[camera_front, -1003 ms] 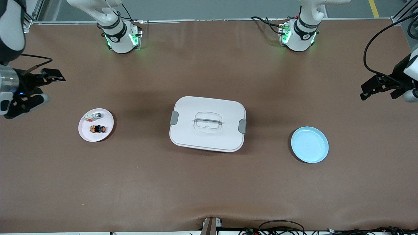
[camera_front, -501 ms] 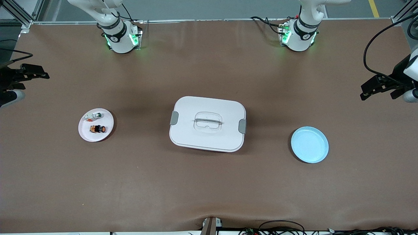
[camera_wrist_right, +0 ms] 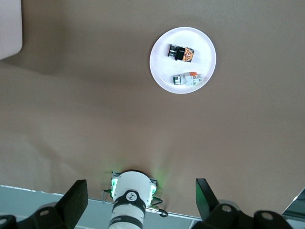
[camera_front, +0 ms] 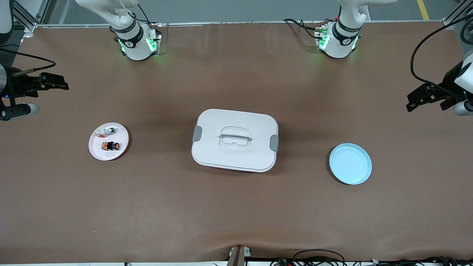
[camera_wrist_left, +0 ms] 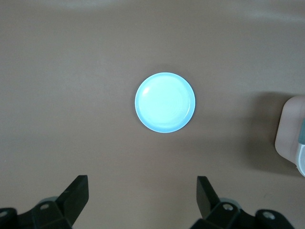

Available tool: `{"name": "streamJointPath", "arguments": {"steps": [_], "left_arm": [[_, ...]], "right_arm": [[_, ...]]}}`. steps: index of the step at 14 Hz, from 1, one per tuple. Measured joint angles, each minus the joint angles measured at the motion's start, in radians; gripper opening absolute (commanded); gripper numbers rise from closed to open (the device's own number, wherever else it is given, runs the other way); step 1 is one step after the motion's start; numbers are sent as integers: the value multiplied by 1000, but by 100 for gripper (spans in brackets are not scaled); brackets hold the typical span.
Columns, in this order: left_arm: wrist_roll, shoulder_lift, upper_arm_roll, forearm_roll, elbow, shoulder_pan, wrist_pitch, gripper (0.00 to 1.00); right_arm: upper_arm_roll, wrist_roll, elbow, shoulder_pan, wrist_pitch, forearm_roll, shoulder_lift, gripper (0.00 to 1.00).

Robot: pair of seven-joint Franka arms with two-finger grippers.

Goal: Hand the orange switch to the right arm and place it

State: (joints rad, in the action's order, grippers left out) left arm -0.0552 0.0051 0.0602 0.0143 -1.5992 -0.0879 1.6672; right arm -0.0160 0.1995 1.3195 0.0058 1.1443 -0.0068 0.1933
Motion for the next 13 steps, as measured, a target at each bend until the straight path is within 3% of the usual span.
{"name": "streamJointPath", "arguments": {"steps": [9, 13], "left_arm": [[0, 0, 0, 0, 0, 0, -11, 100], [0, 0, 0, 0, 0, -1, -67, 100]], "right_arm": [[1, -107, 1, 17, 56, 5, -10, 100], [1, -146, 38, 30, 98, 5, -60, 100]]}}
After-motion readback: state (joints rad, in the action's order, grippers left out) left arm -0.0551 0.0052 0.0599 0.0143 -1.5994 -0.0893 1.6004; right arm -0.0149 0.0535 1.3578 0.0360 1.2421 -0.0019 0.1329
